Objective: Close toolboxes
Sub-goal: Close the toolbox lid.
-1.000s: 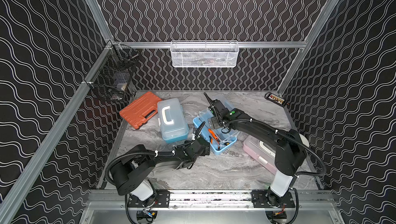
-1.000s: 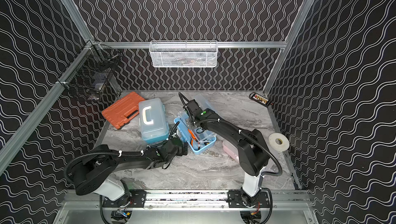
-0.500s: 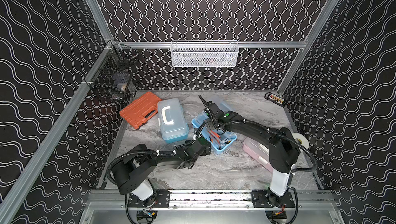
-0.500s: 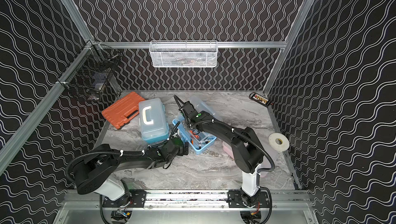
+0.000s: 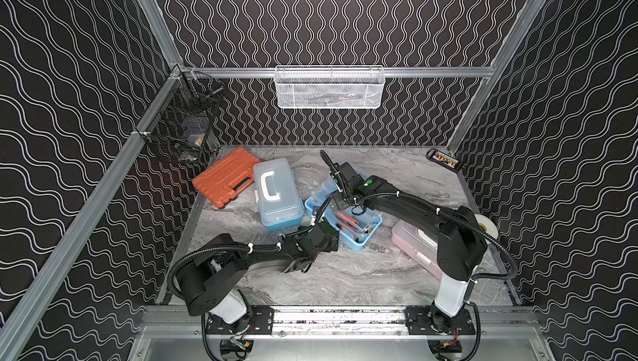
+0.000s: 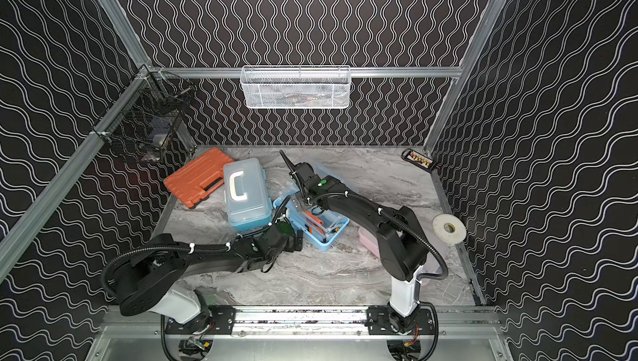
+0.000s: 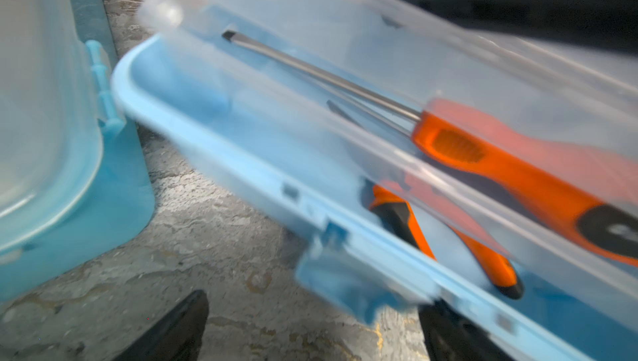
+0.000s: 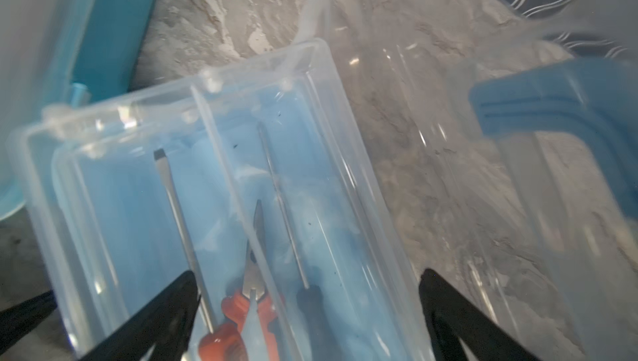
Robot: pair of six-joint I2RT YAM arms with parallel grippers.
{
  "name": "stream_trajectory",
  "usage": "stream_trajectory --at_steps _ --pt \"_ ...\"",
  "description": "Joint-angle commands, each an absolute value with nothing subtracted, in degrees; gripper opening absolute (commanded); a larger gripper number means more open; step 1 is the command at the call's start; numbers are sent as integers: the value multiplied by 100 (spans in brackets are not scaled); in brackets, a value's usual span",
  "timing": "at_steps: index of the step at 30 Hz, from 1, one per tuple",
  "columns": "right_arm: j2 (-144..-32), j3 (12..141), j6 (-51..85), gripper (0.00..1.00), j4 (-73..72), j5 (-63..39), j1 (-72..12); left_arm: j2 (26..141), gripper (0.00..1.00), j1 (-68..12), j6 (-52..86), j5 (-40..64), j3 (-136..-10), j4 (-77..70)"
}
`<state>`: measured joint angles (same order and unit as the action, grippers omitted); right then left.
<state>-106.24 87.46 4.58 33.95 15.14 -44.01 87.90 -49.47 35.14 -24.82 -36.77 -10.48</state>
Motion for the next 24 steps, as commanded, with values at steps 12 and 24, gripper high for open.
stream_trajectory --at_steps 12,24 --pt "-10451 9056 937 99 3962 -38 -4412 8426 99 -4939 3516 -2685 -3478 -1353" --pt "-10101 8815 1238 99 3631 -1070 -4378 8078 99 -4931 3551 -2821 -3166 -1283"
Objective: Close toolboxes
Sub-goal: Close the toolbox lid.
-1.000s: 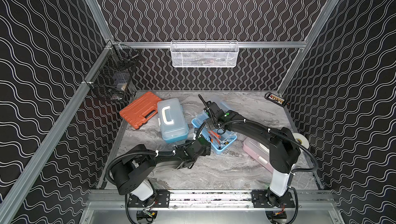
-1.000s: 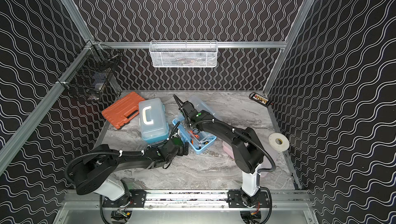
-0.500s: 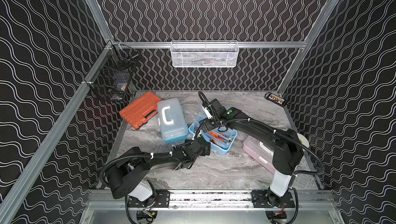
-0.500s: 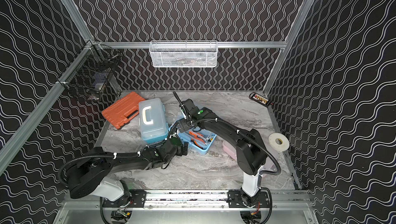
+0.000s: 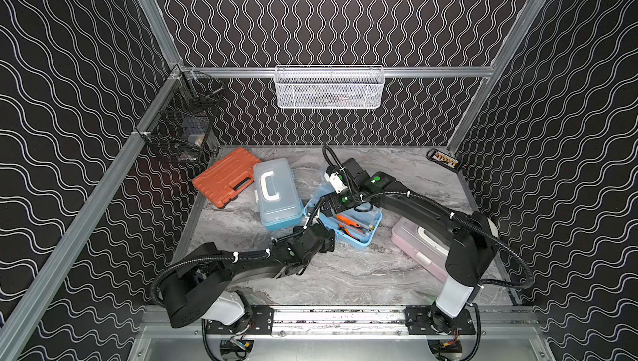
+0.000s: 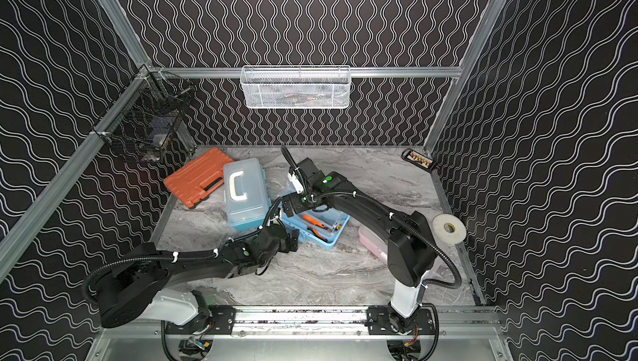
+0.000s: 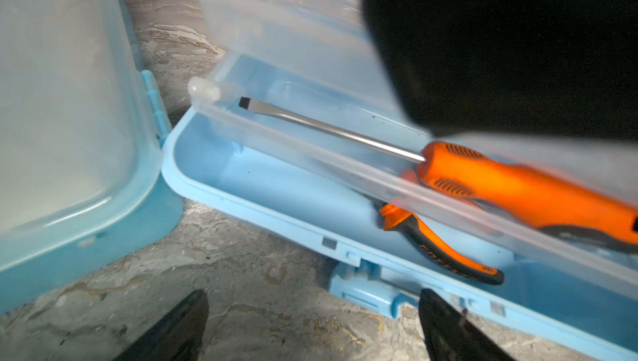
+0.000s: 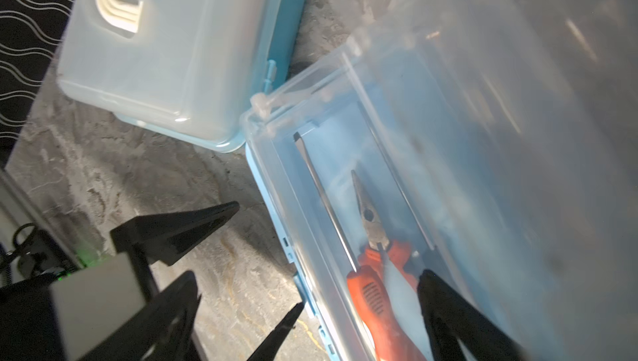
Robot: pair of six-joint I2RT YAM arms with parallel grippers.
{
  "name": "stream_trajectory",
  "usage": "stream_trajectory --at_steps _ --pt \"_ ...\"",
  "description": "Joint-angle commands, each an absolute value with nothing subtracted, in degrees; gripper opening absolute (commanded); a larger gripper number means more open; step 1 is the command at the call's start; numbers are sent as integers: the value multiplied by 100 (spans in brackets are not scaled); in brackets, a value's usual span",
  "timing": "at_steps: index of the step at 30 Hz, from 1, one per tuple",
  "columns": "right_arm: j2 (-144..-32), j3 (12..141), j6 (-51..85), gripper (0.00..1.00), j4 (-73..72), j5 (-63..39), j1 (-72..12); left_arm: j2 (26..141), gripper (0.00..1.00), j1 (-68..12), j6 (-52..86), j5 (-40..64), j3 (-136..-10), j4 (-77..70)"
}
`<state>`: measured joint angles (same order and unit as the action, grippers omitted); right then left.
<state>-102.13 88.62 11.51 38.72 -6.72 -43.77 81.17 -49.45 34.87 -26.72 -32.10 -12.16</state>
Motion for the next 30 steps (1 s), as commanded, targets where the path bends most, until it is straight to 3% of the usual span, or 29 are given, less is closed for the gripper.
stream_trajectory --at_steps 1,14,30 --pt "-10086 8777 1271 99 3572 -1127 -4377 8088 99 -4932 3557 -2813 -3151 -1296" --pt "-9842 8647 1705 99 3263 -1297 -4377 8128 99 -4931 3551 -2838 -3099 -1360" --pt "-9494 8123 2083 99 2499 -3800 -4377 7629 99 -4931 3633 -2970 -2831 -1126"
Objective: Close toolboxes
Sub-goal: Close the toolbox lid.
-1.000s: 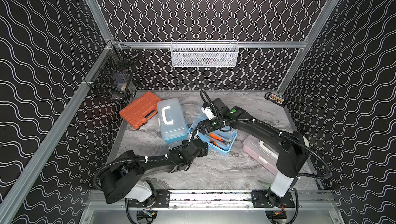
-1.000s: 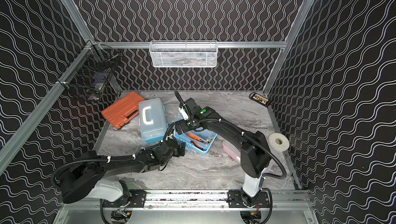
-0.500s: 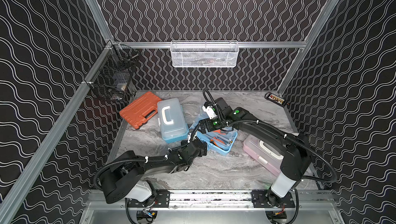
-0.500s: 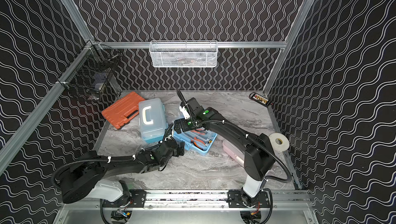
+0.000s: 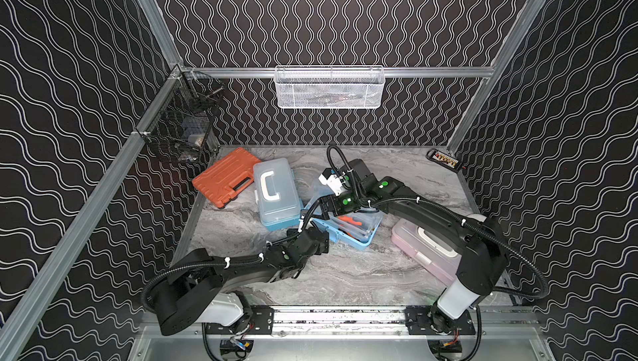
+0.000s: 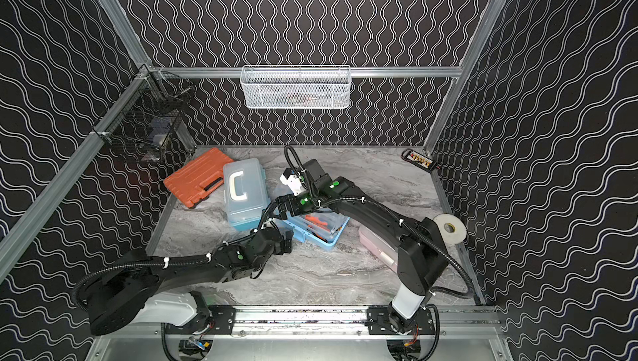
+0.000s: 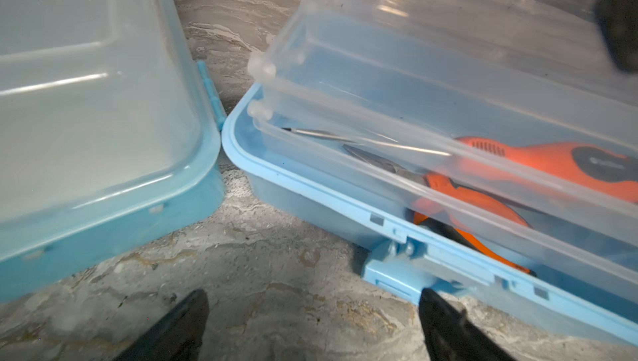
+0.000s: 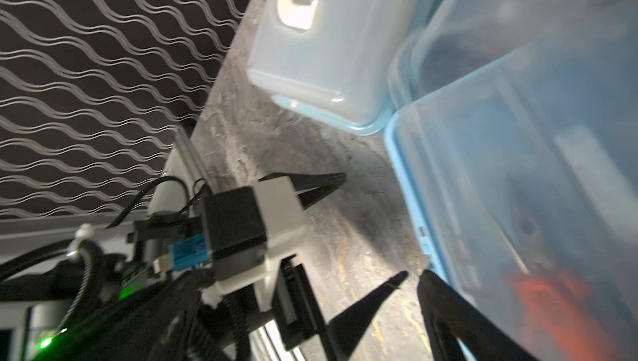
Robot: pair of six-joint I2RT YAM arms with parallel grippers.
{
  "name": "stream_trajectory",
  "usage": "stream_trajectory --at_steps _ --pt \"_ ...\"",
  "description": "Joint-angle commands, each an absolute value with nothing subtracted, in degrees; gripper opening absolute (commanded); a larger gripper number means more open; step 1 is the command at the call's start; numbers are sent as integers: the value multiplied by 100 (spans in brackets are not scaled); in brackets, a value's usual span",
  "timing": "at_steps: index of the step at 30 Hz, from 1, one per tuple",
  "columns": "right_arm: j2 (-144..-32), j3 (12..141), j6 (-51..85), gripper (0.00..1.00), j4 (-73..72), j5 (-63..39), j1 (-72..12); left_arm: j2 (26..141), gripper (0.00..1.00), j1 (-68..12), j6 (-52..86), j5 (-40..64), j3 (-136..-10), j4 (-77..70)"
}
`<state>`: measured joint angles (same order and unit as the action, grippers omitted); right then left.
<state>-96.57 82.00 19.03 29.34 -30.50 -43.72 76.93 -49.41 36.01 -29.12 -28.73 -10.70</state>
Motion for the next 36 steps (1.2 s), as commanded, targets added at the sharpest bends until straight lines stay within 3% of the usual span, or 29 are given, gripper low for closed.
stream_trajectory --at_steps 1,5,11,16,36 --pt "-9429 8067 2129 99 2425 -3891 -4377 7594 99 -4931 3646 -2977 -2809 -1116" --pt "-9236 8112 2131 99 2609 -3525 -4386 7534 99 -4931 3677 -3015 -2769 -1052" --pt "-9132 8264 1722 99 3761 -629 -4377 7245 99 -4915 3789 -3166 -2704 -736" --pt "-9221 7913 1540 99 4249 475 -4370 6920 99 -4852 3839 -3263 -2680 -405" --pt "-9020 5802 2412 90 3763 150 -4369 7079 99 -4799 3906 -3093 -2615 -615"
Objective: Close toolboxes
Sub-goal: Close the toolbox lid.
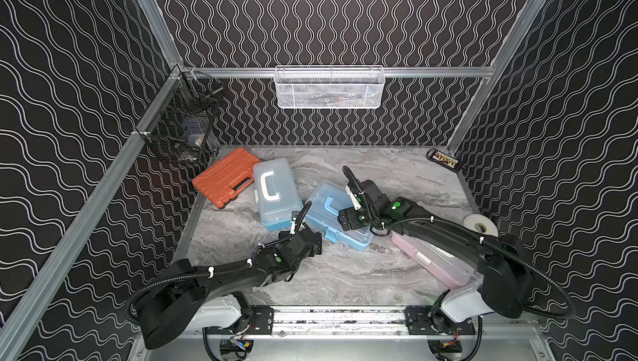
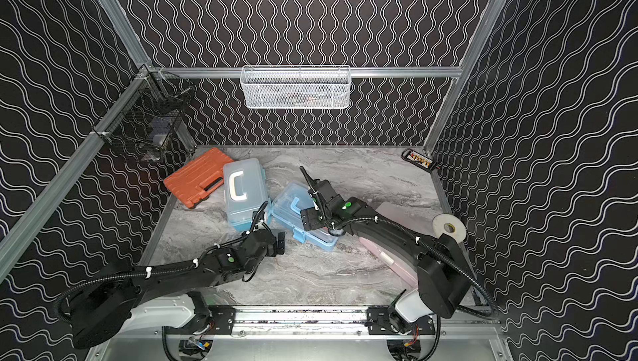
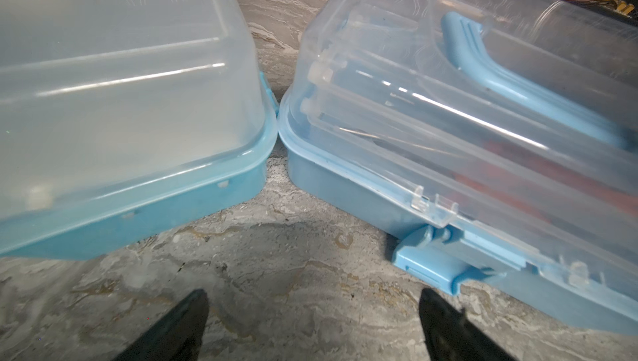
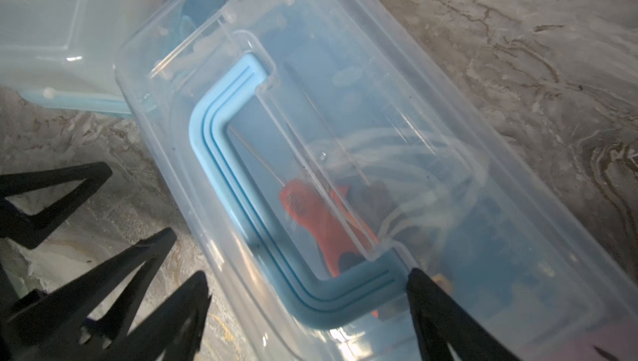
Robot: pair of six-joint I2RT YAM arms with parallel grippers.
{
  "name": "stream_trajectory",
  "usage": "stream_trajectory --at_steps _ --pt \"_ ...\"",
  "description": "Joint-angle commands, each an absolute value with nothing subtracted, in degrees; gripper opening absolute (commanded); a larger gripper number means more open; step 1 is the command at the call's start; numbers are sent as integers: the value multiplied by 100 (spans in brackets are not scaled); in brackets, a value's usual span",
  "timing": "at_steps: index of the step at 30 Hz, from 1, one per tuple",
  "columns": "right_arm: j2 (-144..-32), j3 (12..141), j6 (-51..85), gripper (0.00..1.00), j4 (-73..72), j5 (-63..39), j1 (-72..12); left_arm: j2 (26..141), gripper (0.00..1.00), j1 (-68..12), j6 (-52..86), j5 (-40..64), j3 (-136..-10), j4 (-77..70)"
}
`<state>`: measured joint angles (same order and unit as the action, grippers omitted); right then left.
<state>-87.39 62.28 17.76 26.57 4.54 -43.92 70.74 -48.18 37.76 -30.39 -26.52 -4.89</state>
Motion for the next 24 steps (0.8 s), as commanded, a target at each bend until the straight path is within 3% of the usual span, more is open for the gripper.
stream_trajectory --at_steps 1,7,16,24 --pt "-9042 5773 2448 90 3771 202 -4373 7098 99 -4791 3918 -3093 -2610 -615" --pt "-9151 5836 2469 89 3919 487 -4377 7311 99 -4781 3717 -2891 -2378 -1147" --pt "-9277 5878 2524 91 4162 1177 -4372 8030 99 -4821 2446 -1865 -1971 -3219" --pt "-9174 5854 2375 92 4119 1233 -4369 8576 99 -4956 1474 -1707 -2229 -3672"
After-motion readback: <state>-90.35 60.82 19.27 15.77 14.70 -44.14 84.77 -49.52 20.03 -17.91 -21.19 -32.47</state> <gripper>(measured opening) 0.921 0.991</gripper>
